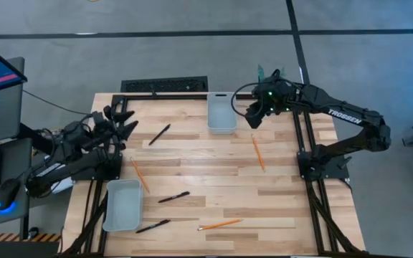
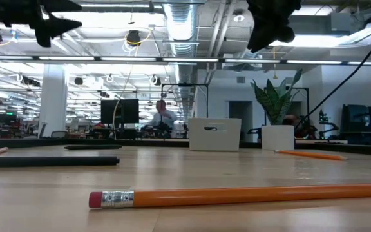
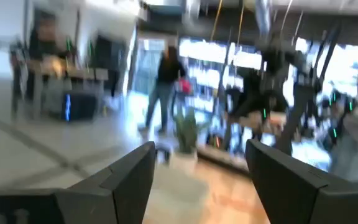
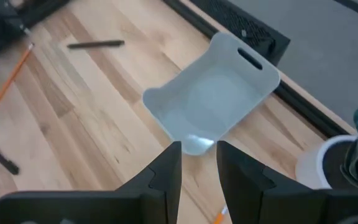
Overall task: Sort pens & pencils
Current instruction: Move the bottom gray bin to the top center of the table
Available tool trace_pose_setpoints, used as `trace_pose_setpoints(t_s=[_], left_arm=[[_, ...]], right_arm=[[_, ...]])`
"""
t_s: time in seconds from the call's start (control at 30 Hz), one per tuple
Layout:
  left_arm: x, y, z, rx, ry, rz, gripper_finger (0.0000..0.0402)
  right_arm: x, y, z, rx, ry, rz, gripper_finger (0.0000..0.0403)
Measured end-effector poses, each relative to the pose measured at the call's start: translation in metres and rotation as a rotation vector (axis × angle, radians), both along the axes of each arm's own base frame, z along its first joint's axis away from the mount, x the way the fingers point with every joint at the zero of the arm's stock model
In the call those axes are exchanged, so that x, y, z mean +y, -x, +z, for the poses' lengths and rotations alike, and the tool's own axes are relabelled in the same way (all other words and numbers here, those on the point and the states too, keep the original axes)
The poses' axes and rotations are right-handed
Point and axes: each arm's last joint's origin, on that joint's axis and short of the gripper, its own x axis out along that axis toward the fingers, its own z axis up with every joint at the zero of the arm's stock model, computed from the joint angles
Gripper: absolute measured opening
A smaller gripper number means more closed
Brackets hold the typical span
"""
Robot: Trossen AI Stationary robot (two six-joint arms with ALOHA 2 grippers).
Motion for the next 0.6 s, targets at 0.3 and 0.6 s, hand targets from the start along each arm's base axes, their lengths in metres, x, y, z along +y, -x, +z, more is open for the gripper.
trace_pose_setpoints(t_s=[0.3, 0.6], left_arm=[[0.002, -0.009, 0.042, 0.354, 0.111, -0.088, 0.0245], [0.003, -0.019, 0.088, 0.663, 0.257, -0.208, 0.0245]], right_arm=[[0.008, 0.007, 0.0, 0.013, 0.075, 0.02, 0.0123], [0.018, 0.033, -0.006, -0.031, 0.096, 0.02, 0.0123]])
